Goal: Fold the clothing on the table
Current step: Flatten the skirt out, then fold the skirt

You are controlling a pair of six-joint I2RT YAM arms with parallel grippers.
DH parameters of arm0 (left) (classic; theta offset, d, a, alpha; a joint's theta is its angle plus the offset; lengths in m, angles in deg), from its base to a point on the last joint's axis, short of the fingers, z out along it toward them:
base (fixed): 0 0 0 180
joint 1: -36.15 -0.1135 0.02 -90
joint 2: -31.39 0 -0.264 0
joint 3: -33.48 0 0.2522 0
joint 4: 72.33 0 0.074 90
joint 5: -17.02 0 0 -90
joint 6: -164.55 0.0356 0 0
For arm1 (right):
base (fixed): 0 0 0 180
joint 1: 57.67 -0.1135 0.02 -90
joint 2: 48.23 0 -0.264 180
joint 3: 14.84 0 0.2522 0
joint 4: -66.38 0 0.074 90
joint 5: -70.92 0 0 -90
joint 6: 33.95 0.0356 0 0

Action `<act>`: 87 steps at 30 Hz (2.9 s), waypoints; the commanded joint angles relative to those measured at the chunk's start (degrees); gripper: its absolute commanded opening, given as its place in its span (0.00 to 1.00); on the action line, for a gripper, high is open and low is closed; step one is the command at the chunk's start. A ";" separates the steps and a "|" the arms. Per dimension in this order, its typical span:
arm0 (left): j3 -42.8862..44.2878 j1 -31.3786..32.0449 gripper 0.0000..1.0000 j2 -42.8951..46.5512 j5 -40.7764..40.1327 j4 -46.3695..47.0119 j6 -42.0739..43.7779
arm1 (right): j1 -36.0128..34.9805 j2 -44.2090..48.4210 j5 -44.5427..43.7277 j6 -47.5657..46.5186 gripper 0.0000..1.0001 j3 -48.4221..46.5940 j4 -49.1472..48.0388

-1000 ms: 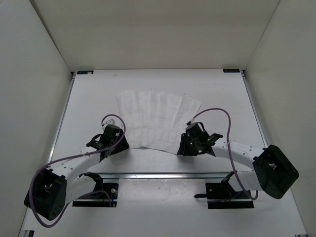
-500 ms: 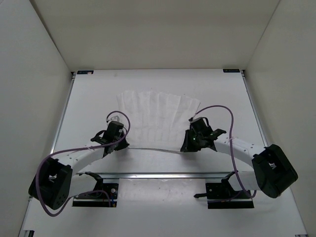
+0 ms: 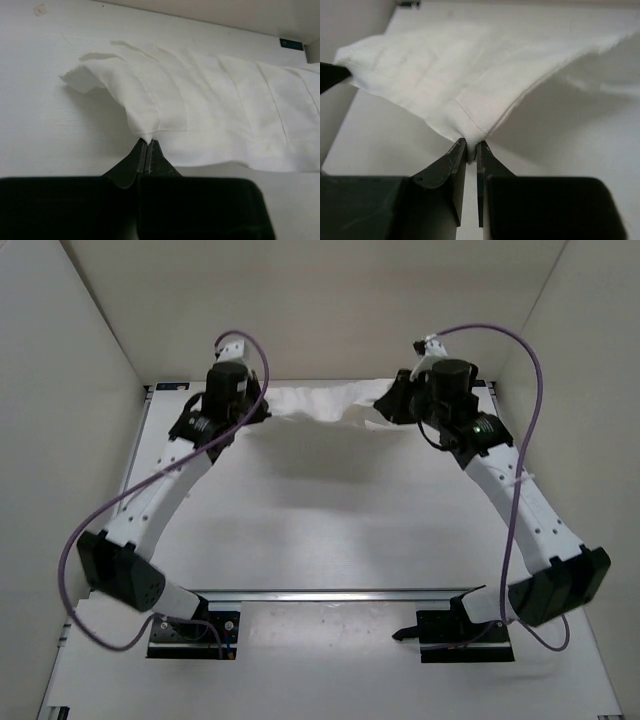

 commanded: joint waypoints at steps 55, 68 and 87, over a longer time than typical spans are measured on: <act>-44.79 -4.21 0.00 39.32 23.57 -6.78 -12.96 | 10.05 35.76 24.85 12.26 0.01 43.78 14.75; -40.49 -7.12 0.00 34.57 22.87 -5.36 -10.23 | 13.04 28.89 19.93 7.52 0.00 36.92 15.52; -49.29 -6.05 0.01 44.35 22.34 -9.34 -13.66 | 9.78 40.44 22.55 10.68 0.00 41.06 25.58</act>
